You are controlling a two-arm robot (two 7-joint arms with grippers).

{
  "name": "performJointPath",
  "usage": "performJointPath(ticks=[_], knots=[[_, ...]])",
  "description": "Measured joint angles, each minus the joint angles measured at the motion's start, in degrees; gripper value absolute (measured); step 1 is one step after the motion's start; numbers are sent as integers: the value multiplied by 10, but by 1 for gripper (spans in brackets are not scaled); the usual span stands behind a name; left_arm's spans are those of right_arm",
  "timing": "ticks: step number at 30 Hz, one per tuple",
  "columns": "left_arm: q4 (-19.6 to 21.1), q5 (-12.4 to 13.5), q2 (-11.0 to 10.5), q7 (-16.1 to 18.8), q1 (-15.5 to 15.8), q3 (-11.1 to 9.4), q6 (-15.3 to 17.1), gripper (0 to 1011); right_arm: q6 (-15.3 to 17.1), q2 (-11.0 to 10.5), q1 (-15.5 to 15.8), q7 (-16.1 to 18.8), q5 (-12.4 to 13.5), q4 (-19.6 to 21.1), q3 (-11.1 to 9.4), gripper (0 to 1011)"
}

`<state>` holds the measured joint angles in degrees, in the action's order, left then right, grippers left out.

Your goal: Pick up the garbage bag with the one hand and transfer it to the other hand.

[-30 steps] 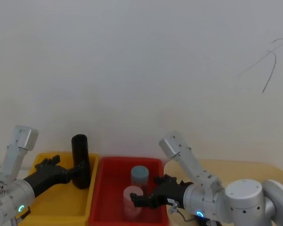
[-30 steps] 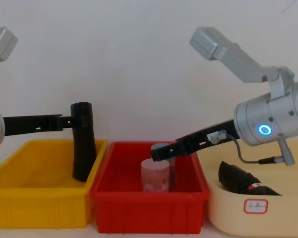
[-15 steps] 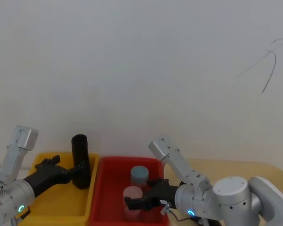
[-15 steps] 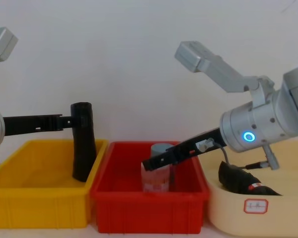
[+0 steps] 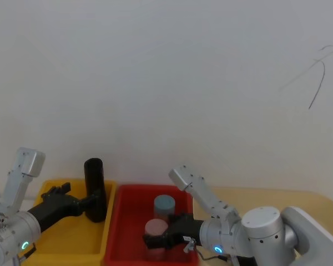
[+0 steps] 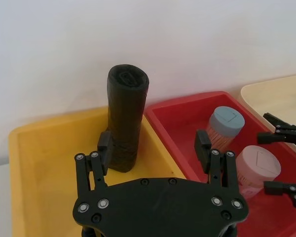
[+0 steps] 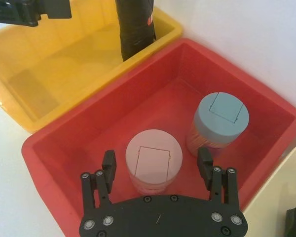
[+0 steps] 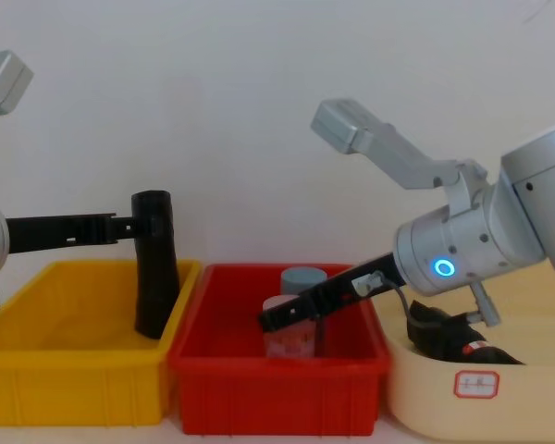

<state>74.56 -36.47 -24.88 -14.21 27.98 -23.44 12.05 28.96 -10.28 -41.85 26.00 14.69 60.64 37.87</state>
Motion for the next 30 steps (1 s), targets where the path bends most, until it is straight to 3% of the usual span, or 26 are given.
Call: performJointPath(ticks=[20, 30], knots=[[0, 0, 0, 0, 0, 0, 0, 1000, -14, 19, -15, 14, -12, -51, 5, 1001], [0, 0, 0, 0, 0, 0, 0, 1000, -16, 22, -17, 16, -14, -58, 6, 764]])
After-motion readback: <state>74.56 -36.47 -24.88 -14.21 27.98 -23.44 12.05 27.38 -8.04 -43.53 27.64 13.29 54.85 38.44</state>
